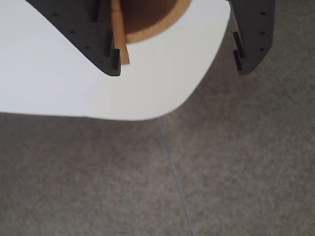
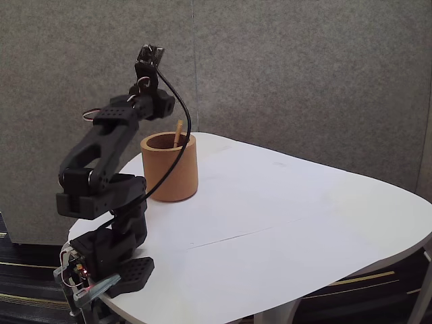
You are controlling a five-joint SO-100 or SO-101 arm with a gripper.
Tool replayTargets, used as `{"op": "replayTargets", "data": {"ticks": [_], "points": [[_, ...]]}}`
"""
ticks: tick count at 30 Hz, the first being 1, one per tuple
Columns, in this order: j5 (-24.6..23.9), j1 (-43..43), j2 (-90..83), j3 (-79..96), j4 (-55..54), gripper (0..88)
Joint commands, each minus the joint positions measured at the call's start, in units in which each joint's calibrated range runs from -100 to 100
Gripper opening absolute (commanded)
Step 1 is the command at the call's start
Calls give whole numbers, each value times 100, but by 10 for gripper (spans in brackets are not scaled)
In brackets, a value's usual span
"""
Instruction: Grab the pen and put it in the pen holder.
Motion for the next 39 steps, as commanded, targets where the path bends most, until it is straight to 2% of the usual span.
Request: {"op": "replayTargets", "data": {"ticks": [1, 7, 10, 14, 22, 29, 33, 39], "points": [[-27, 401, -62, -686, 8, 328], [-153, 1382, -78, -704, 17, 328], [-848, 1551, -241, -785, 59, 328], [-1822, 1624, -737, -695, 873, 328], [-3191, 2063, -1615, 63, 3042, 328], [-4154, 2158, -2063, 171, 4695, 327], [-4496, 2261, -2063, 587, 5390, 327], [-4517, 2356, -2071, 1480, 5415, 327]]}}
